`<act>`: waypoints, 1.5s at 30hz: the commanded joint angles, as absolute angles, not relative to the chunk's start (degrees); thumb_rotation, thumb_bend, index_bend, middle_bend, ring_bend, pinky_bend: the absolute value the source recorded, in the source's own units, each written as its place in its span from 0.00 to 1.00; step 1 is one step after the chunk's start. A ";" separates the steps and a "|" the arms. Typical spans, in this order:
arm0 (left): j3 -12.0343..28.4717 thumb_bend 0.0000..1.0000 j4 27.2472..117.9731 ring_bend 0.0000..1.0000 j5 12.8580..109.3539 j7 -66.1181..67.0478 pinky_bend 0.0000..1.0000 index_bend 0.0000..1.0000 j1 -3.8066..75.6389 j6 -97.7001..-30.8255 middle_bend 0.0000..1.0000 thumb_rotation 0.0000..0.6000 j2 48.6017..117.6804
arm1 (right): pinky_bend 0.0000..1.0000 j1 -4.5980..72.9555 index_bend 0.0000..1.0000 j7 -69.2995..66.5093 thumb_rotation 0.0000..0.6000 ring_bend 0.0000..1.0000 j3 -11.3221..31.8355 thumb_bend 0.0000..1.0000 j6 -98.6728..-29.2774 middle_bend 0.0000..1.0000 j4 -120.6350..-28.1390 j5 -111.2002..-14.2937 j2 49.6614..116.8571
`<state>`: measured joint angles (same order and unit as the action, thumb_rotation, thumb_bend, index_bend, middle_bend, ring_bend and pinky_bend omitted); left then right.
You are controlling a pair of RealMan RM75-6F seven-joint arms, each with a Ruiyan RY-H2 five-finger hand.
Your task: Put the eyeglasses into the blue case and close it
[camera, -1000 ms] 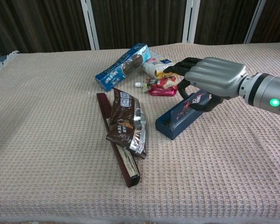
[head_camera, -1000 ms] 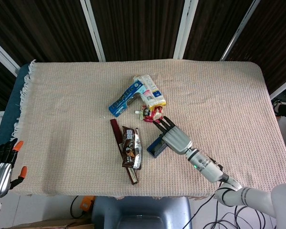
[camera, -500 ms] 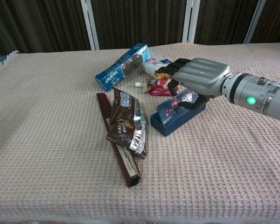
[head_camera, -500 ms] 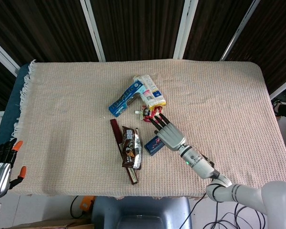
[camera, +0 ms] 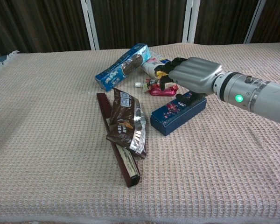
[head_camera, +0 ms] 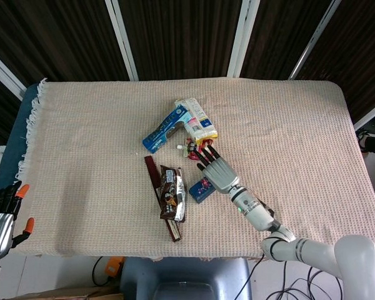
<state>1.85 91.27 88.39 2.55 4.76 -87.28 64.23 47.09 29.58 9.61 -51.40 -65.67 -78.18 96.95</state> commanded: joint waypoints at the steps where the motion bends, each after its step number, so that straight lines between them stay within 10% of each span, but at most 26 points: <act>1: 1.85 0.41 91.22 0.00 88.43 2.42 0.08 0.00 4.70 -87.41 0.00 1.00 64.20 | 0.00 46.70 0.36 28.83 1.00 0.00 9.62 0.40 -52.38 0.09 -67.09 -78.27 96.00; 16: 1.66 0.41 91.44 0.00 88.86 3.18 0.08 0.00 4.77 -87.36 0.00 1.00 64.51 | 0.00 41.63 0.35 22.91 1.00 0.00 2.88 0.37 -57.51 0.05 -77.27 -85.41 84.78; 45: 1.76 0.41 91.25 0.00 88.81 2.63 0.08 0.00 4.72 -87.58 0.00 1.00 64.40 | 0.00 43.76 0.40 28.02 1.00 0.00 4.12 0.40 -50.85 0.05 -71.97 -79.14 90.77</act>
